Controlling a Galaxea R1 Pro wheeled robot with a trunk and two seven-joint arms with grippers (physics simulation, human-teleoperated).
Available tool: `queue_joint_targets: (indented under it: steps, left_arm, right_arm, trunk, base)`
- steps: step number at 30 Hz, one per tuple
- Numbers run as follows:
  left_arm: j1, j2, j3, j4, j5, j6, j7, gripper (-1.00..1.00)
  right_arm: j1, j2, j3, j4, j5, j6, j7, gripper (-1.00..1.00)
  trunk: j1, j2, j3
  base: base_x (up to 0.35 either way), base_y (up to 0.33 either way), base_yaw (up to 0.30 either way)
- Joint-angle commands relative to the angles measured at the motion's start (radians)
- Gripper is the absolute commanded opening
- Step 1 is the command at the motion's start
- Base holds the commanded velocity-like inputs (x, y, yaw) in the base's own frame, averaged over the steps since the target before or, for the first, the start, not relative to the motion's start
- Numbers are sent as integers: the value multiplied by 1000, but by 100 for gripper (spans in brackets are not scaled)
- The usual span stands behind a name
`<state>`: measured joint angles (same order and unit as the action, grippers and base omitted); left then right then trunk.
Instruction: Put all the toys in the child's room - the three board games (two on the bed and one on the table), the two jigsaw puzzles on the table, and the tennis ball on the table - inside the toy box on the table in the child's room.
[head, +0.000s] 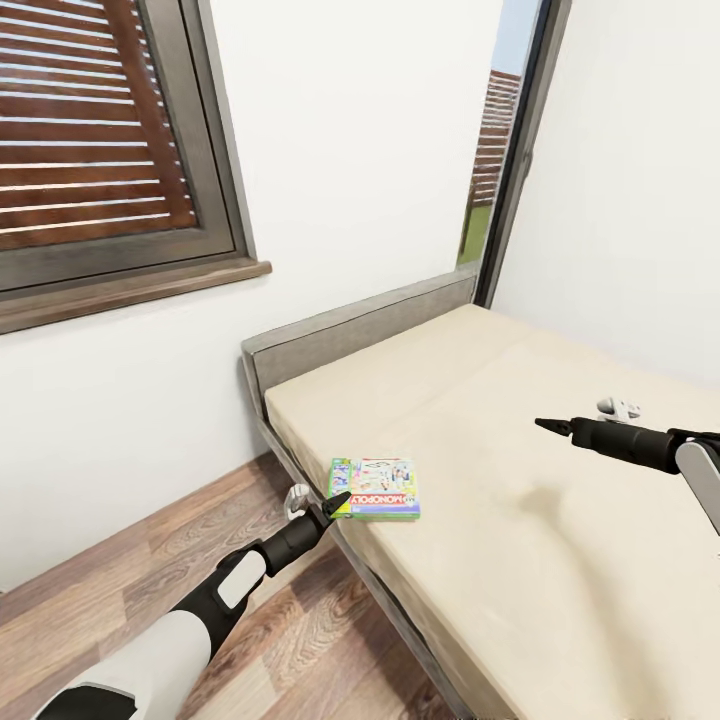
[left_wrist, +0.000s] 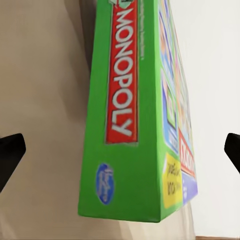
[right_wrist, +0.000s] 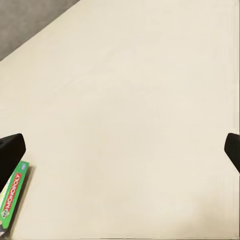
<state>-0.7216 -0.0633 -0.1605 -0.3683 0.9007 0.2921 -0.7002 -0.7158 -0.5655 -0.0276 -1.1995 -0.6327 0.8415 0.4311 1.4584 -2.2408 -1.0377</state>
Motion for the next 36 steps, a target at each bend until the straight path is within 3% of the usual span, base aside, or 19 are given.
queue_joint_targets:
  steps: [1,12,13,36]
  left_arm:
    - [-1,0,-3,0,11,9,-1,100]
    - [-1,0,-3,0,11,9,-1,100]
    - [-1,0,-3,0,11,9,-1,-100]
    - [1,1,-2,0,16,9,-2,-100]
  right_arm:
    - [-1,0,-2,0,2,5,5,100]
    - [1,0,-2,-3,2,5,5,100]
    - [1,0,-2,-3,2,5,5,100]
    - [2,-1,-2,-3,2,5,5,100]
  trunk:
    - [0,0,-1]
    - [0,0,-1]
    - [0,0,-1]
    - [0,0,-1]
  base:
    - [0,0,-134]
    - [0,0,-66]
    - [0,0,-21]
    - [0,0,-5]
